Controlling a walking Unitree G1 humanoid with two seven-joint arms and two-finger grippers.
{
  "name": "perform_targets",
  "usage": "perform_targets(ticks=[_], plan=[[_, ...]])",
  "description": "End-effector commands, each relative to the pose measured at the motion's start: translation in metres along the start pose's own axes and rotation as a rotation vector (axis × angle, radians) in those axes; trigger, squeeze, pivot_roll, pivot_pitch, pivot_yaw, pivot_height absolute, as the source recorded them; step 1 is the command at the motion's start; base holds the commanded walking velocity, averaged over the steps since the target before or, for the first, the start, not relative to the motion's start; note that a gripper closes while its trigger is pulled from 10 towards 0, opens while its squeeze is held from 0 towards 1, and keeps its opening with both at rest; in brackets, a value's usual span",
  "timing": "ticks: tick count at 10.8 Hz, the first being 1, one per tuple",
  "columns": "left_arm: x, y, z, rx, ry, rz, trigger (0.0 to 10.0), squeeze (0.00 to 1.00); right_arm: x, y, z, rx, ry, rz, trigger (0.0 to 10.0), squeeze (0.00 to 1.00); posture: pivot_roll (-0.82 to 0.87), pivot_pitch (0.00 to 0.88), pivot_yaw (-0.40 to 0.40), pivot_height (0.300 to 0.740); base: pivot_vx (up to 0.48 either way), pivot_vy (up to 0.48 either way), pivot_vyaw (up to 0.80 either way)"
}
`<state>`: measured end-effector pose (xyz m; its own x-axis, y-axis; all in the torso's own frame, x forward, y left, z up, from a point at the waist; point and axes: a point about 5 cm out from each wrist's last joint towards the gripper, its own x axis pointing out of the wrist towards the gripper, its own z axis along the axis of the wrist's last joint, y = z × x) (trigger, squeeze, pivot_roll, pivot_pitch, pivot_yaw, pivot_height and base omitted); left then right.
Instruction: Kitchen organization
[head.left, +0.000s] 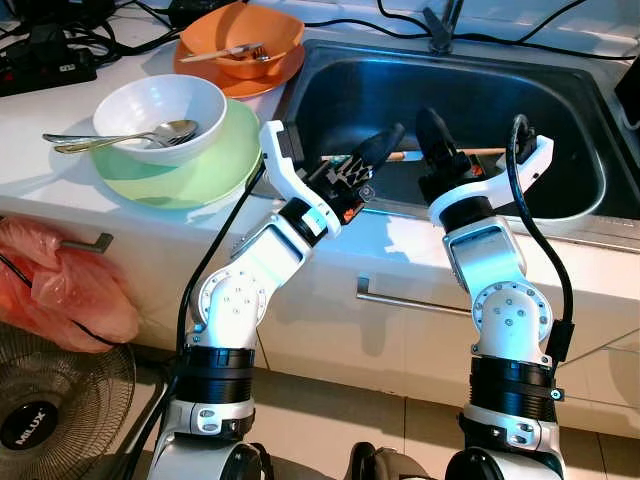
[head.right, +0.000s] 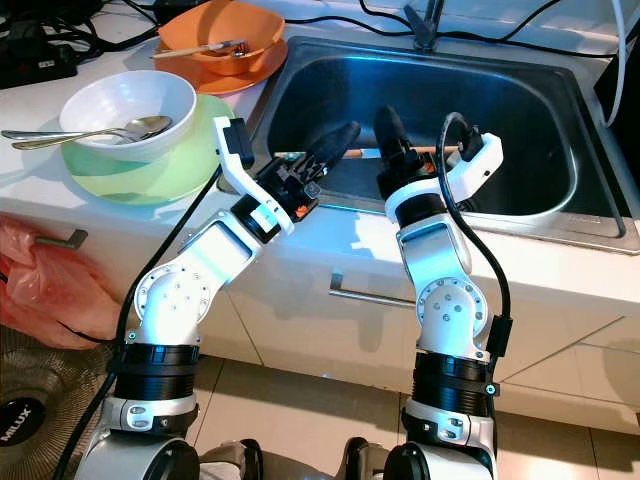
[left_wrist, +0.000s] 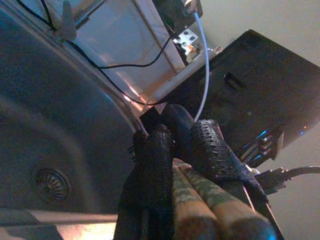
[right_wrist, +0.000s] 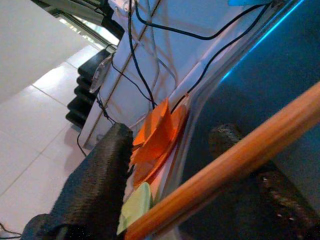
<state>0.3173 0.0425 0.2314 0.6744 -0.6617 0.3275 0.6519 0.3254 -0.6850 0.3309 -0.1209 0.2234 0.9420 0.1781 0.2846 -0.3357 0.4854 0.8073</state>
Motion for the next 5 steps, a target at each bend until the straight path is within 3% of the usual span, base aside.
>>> perform_targets(ticks=[1,5], plan=[[0.0034,-0.0051,-0.0084,-0.055,-0.020,-0.004,10.0,0.00,0.0060,0.0111,-0.0008,0.029,-0.021,0.028,0.0,0.00,0.00,0.150,0.001,0.740,0.000,0.000,0.00],[0.0056,-0.0021,-0.0033,-0.033,-0.056,0.033,10.0,0.00,0.0066,0.0093,-0.0014,0.023,-0.019,0.016,0.0,0.00,0.00,0.146,0.001,0.740,0.000,0.000,0.00]])
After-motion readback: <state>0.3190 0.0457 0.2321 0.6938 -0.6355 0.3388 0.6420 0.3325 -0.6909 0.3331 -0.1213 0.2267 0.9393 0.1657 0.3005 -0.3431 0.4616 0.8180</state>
